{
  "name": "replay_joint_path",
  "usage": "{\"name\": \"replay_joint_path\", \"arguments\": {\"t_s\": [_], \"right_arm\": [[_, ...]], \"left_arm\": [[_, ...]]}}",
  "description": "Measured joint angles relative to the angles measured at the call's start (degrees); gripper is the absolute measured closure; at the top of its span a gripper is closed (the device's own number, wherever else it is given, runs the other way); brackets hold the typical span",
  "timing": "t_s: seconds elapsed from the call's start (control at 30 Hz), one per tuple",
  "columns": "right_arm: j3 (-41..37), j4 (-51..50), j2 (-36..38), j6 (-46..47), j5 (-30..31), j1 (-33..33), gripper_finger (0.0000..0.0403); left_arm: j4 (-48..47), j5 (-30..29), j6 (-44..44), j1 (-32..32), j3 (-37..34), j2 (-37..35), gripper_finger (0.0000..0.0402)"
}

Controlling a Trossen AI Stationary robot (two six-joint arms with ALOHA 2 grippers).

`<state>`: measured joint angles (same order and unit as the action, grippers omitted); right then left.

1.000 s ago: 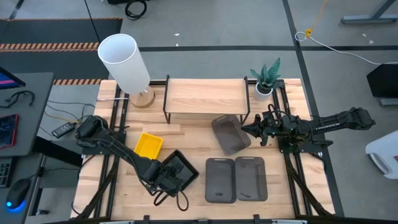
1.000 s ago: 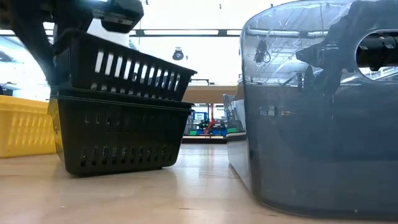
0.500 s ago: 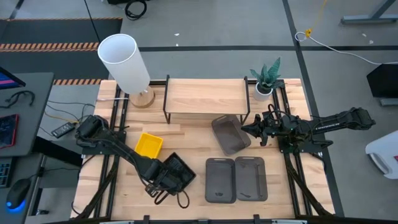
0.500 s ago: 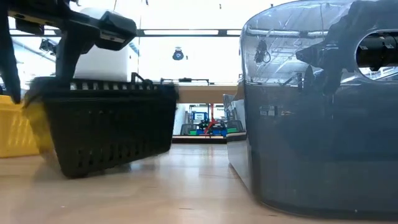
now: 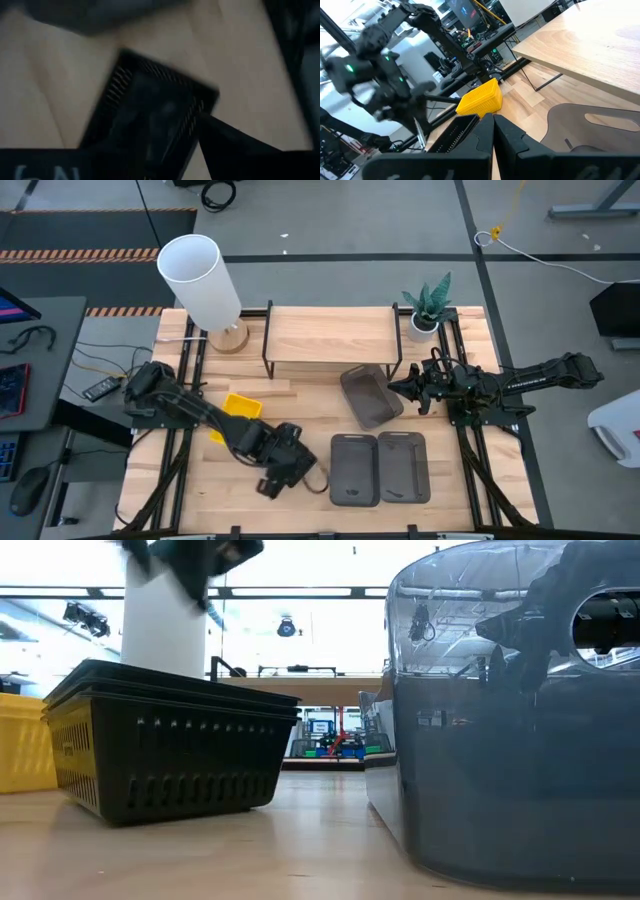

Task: Stack baskets on shelf by color
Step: Stack the top transparent black bin on the bottom right transparent black bin on the table

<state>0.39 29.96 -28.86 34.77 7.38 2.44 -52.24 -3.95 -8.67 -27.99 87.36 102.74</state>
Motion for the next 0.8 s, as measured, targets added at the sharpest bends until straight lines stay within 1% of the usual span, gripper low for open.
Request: {"name": "replay_joint_path", "arguments": {"t_s": [0.13,0.23,0.3,0.37,0.43,0.53,0.7,0.8], "right_arm": [[0.0,0.0,0.0,0.0,0.0,0.0,0.0389],[0.0,0.0,0.0,0.0,0.0,0.0,0.0389],[0.0,0.1,0.0,0.1,0.0,0.0,0.0389],[0.0,1.2,0.0,1.3,0.6,0.0,0.0389],[0.0,3.4,0.0,4.1,1.4,0.0,0.0389],[0.0,8.3,0.0,7.6,4.7,0.0,0.0389],[0.0,18.2,0.0,9.0,4.8,0.0,0.0389],[0.0,20.2,0.0,9.7,9.0,-0.2,0.0389]], "left_arm": [[2.0,-1.4,-8.0,1.8,5.3,0.0,0.0257],[4.6,-5.7,-11.8,1.9,8.0,-0.1,0.027],[8.3,-8.6,-12.9,1.5,7.6,-1.2,0.0279],[13.3,-11.1,-13.4,1.1,6.4,-2.9,0.0288],[16.3,-13.2,-14.1,0.7,4.5,-5.1,0.0299],[19.6,-14.8,-15.4,0.8,0.6,-8.4,0.0319],[25.2,-17.4,-17.7,1.8,-5.8,-14.4,0.0355],[28.9,-18.2,-17.7,2.7,-9.1,-17.7,0.0375]]}}
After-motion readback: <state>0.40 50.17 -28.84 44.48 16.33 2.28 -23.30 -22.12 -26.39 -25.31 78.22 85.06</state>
